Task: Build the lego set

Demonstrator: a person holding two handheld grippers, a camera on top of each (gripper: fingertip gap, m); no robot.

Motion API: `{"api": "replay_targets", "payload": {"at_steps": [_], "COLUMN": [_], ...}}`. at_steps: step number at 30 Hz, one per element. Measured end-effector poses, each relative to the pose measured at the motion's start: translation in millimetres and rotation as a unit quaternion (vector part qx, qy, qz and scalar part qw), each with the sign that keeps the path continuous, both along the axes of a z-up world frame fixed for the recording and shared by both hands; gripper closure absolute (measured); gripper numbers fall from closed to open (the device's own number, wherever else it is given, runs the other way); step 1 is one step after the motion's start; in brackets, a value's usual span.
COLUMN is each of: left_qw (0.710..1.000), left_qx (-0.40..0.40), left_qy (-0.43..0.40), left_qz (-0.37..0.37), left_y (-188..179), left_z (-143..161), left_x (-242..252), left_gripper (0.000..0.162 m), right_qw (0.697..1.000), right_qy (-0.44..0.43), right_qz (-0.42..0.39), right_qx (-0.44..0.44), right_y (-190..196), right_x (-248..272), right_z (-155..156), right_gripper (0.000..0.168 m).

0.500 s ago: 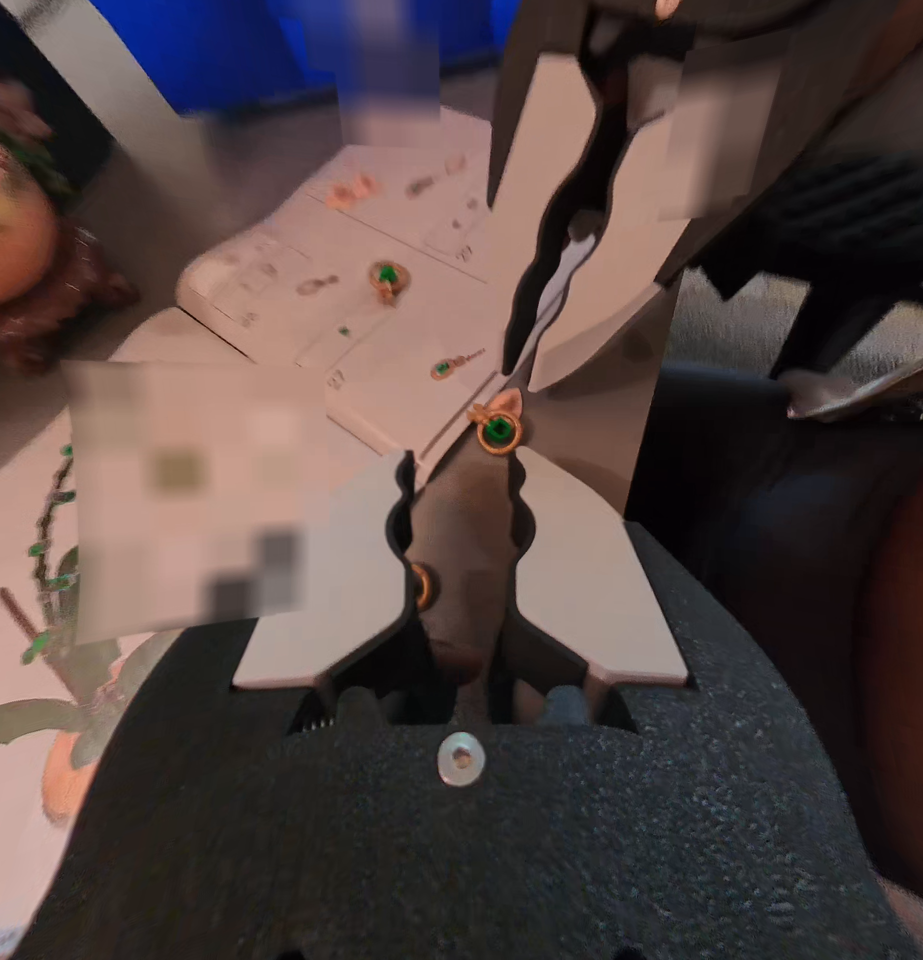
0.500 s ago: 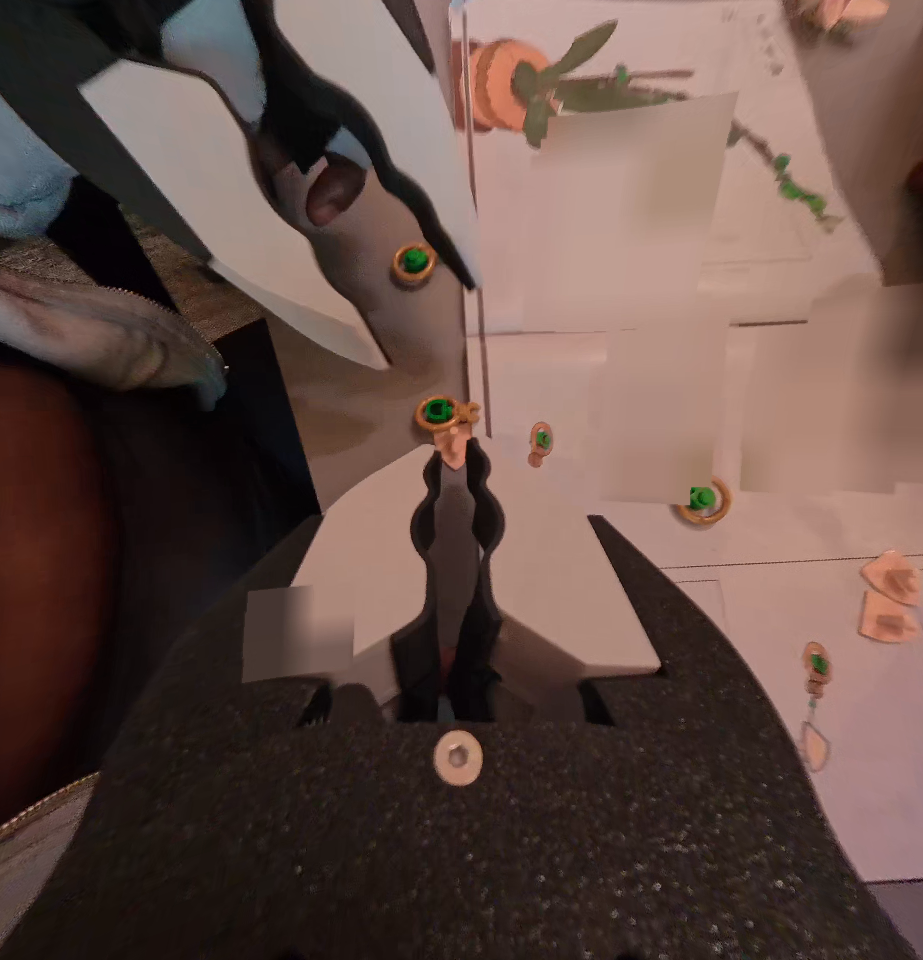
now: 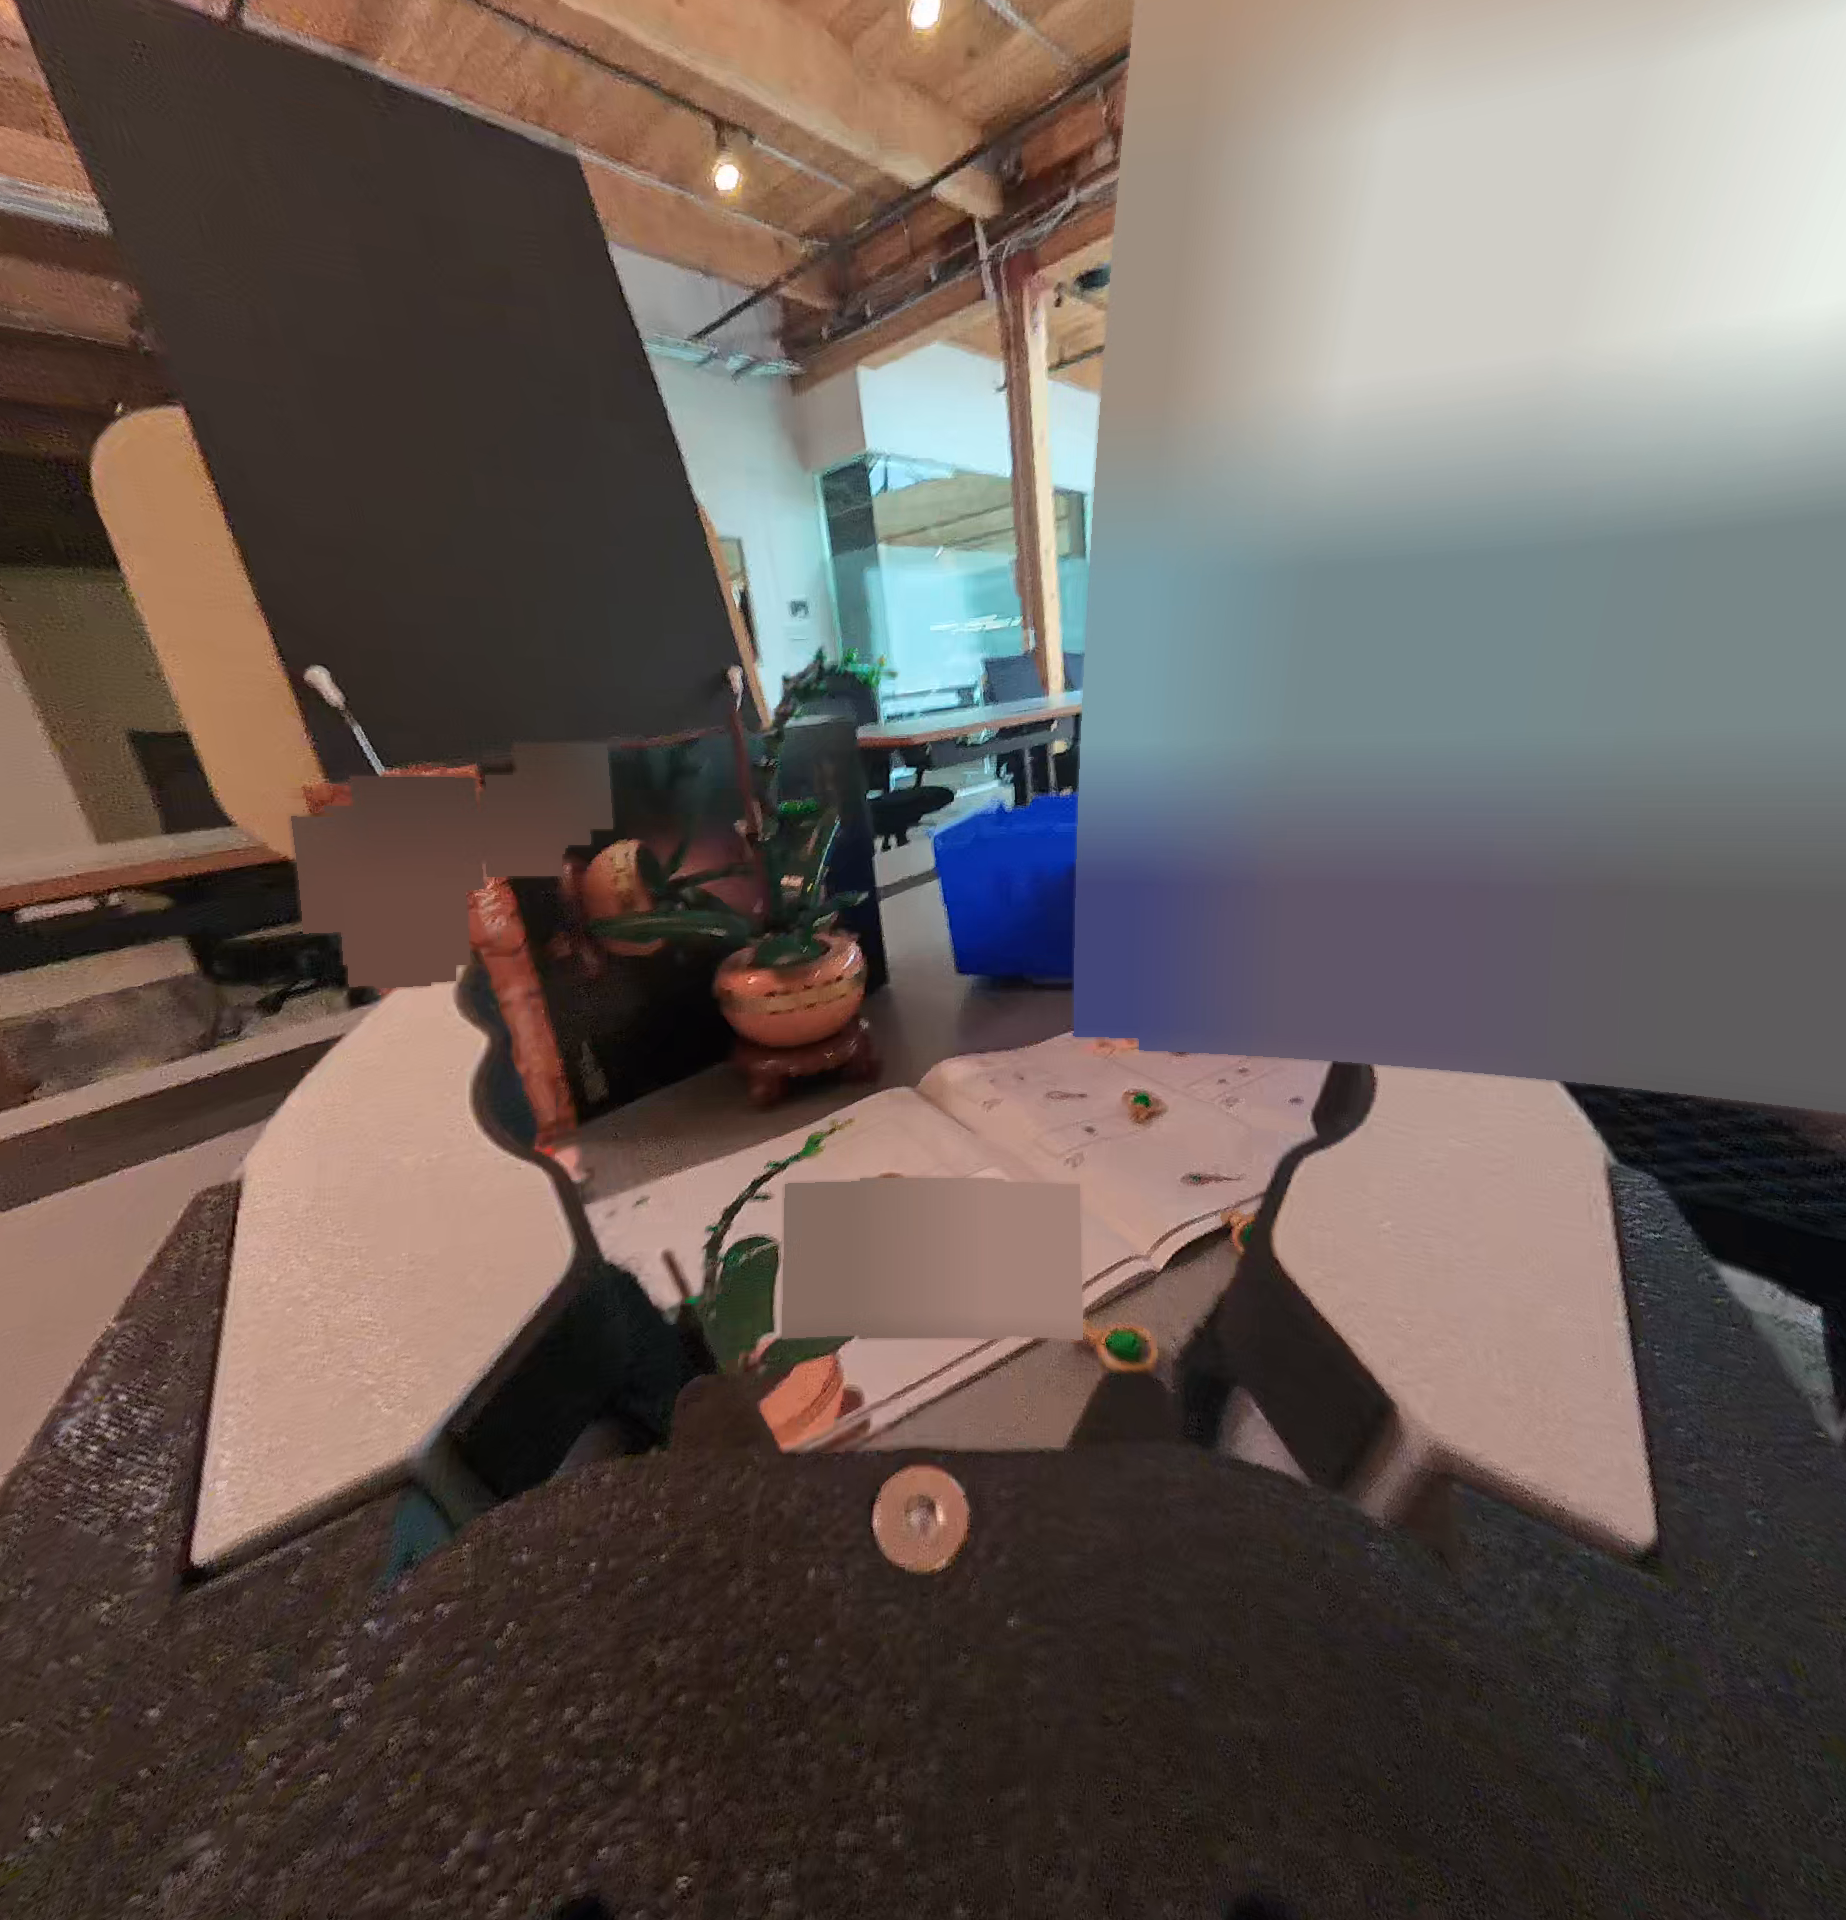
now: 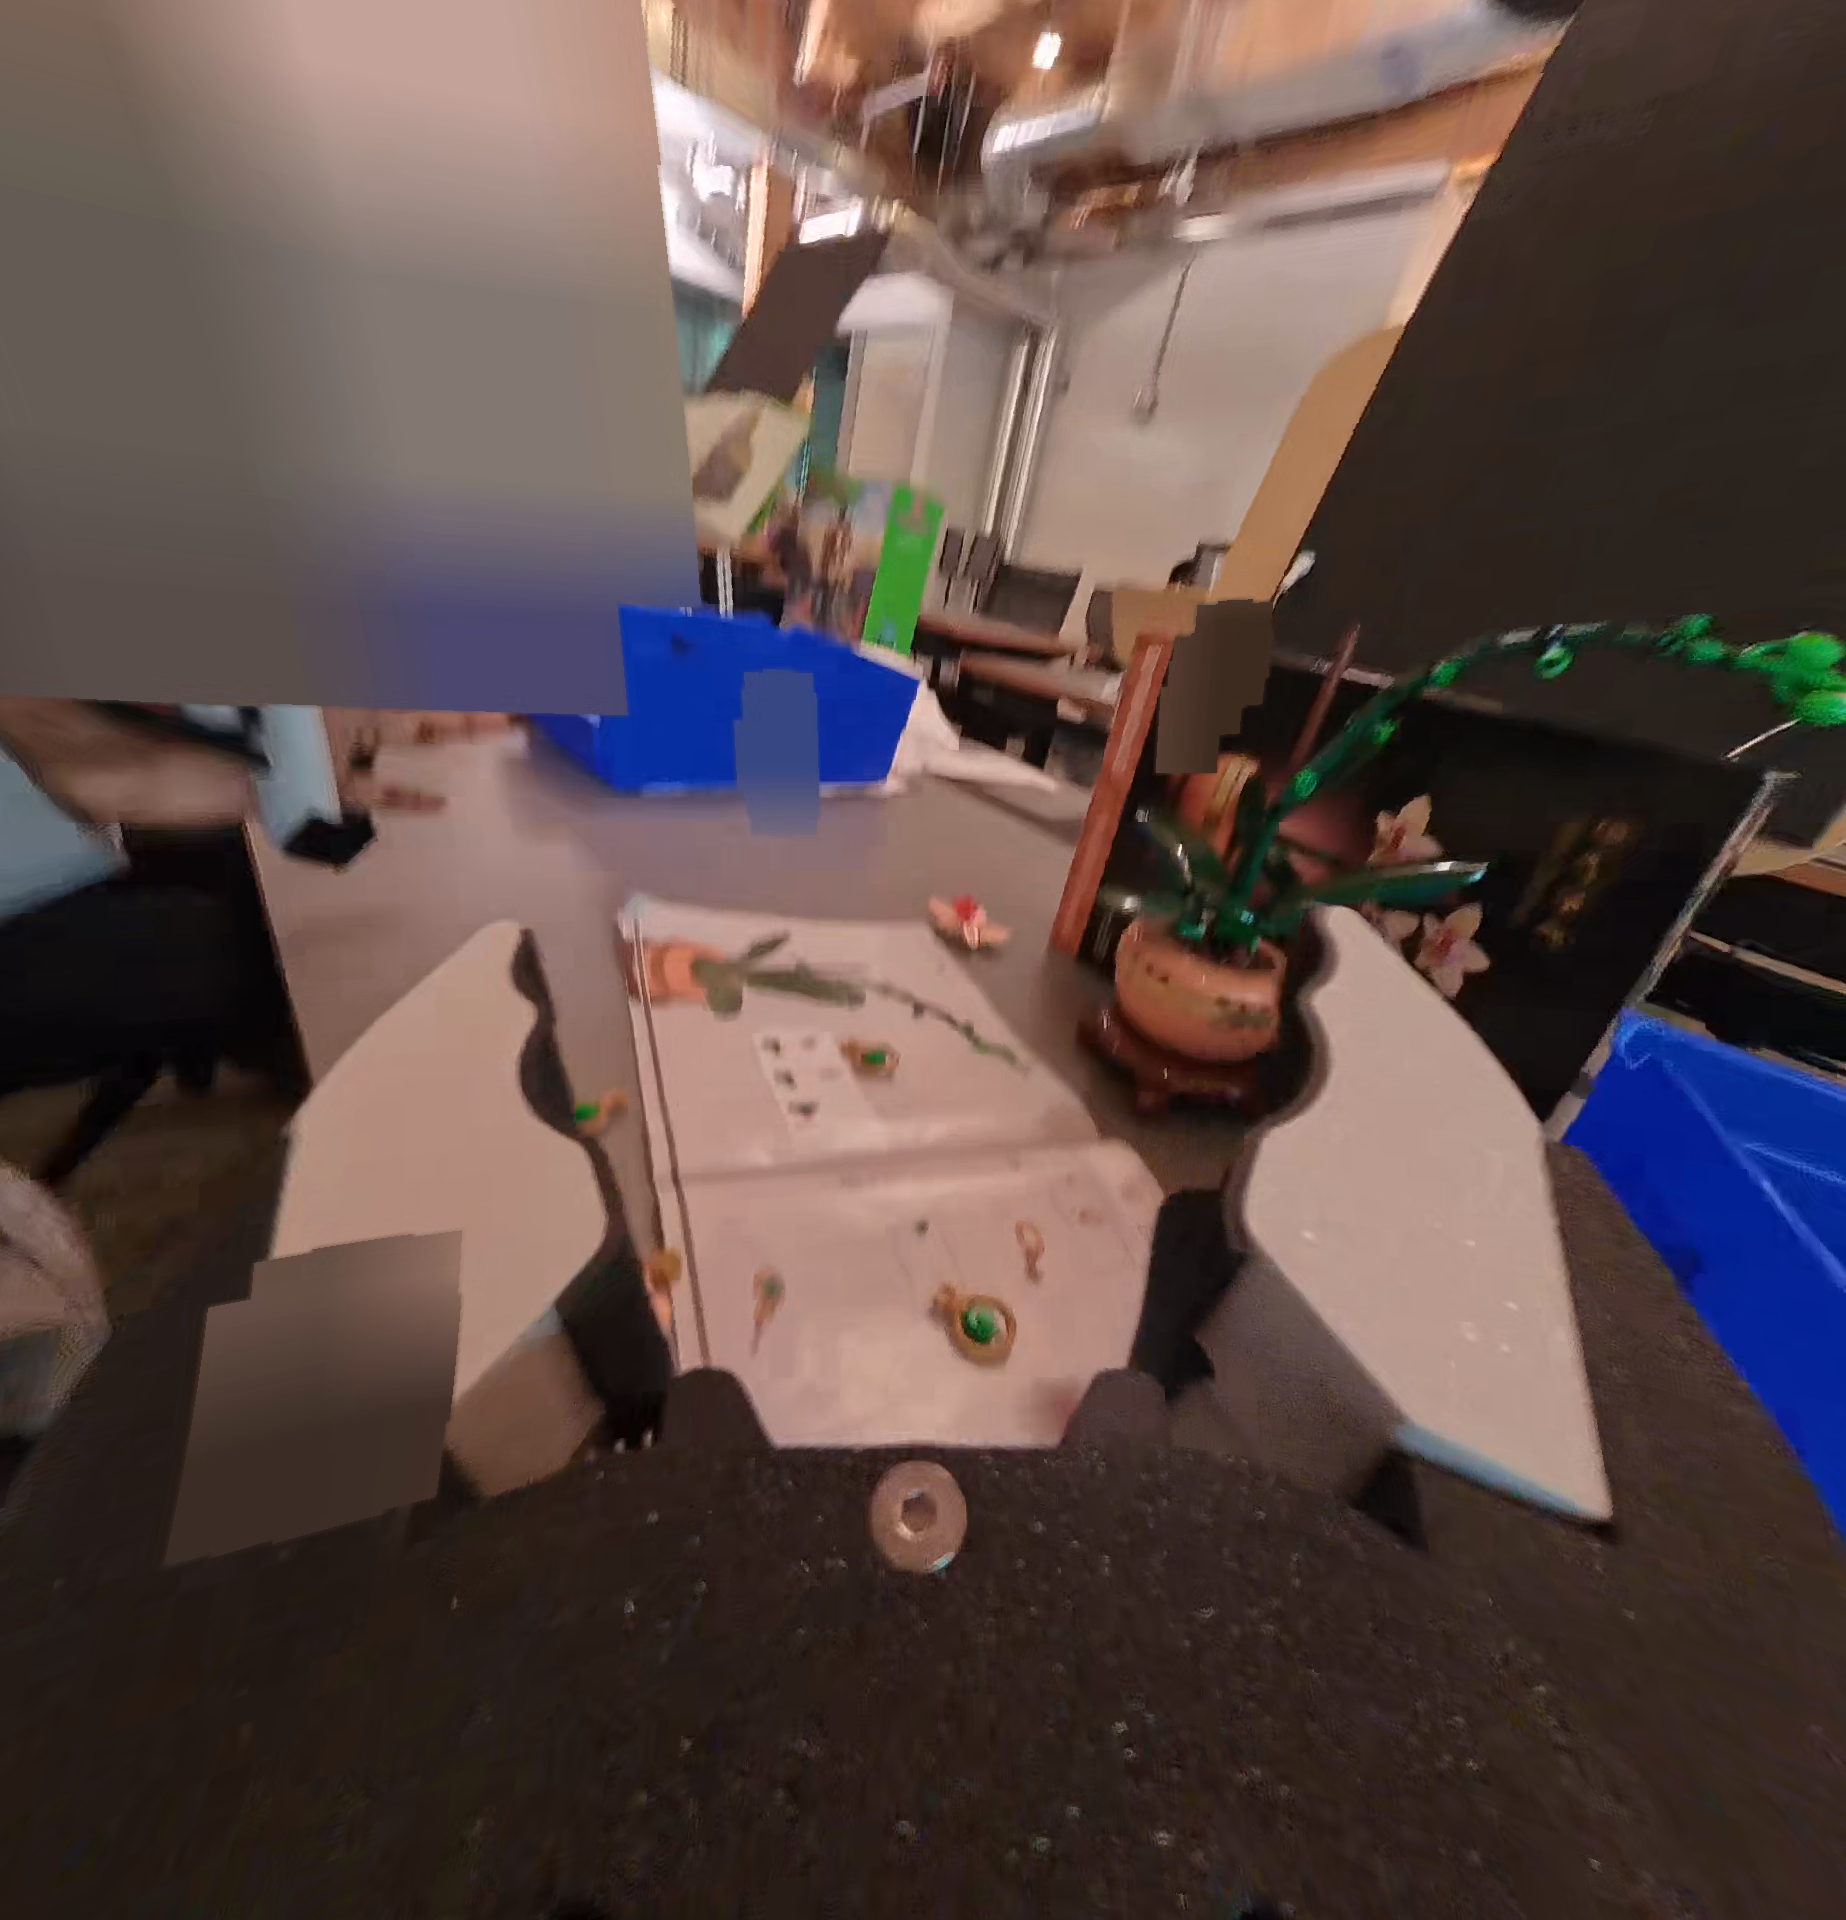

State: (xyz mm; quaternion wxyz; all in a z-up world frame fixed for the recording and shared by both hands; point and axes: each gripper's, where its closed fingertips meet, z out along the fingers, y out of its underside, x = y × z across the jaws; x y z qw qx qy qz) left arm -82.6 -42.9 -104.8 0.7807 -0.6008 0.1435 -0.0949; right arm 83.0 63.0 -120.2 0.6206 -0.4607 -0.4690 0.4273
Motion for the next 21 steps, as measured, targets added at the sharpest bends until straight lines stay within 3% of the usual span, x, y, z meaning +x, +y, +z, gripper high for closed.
{"api": "replay_targets", "payload": {"at_steps": [1,5,9,11,12,13,14,15,16,17,19,21], "left_qw": [1.0,0.993,0.994,0.995,0.994,0.99,0.984,0.976,0.959,0.925,0.822,0.72], "left_qx": [-0.017,-0.063,-0.046,0.003,0.049,0.11,0.17,0.215,0.244,0.272,0.338,0.398], "left_qy": [0.004,0.073,0.096,0.096,0.101,0.094,0.055,-0.027,-0.14,-0.264,-0.457,-0.547], "left_qz": [0.019,0.065,0.0,-0.016,-0.015,-0.004,0.014,0.027,0.033,0.035,-0.039,-0.156], "left_y": [2.9,12.1,9.3,4.2,-2.5,-13.3,-27.0,-42.3,-58.4,-76.0,-115.0,-155.6], "left_z": [-4.7,-22.0,-18.2,-4.3,7.9,25.1,47.2,70.6,92.8,112.1,150.4,198.2], "left_x": [-4.5,3.0,44.7,58.5,62.6,63.2,57.6,45.3,25.4,-1.4,-48.1,-74.4], "left_gripper": [0.016,0.016,0.016,0.022,0.037,0.069,0.119,0.152,0.157,0.16,0.162,0.162], "right_qw": [1.0,0.997,0.998,0.997,0.994,0.99,0.985,0.983,0.981,0.98,0.983,0.982], "right_qy": [0.026,0.077,0.06,0.063,0.072,0.086,0.1,0.114,0.135,0.155,0.162,0.173], "right_qz": [0.007,0.013,0.011,-0.023,-0.049,-0.071,-0.083,-0.079,-0.073,-0.075,-0.075,-0.077], "right_qx": [-0.015,-0.025,0.021,0.048,0.066,0.09,0.11,0.121,0.12,0.102,0.042,-0.016], "right_y": [-1.5,-9.2,-20.1,-18.2,-15.7,-15.2,-17.2,-21.8,-25.3,-24.2,-17.8,-13.1], "right_x": [2.3,12.0,15.0,23.2,29.1,36.9,44.7,50.2,54.4,56.8,51.7,37.9], "right_z": [10.1,34.6,41.3,43.7,47.7,52.7,56.9,60.0,64.8,69.5,71.7,74.8], "right_gripper": [0.025,0.02,0.021,0.022,0.028,0.05,0.09,0.13,0.146,0.146,0.155,0.158]}}
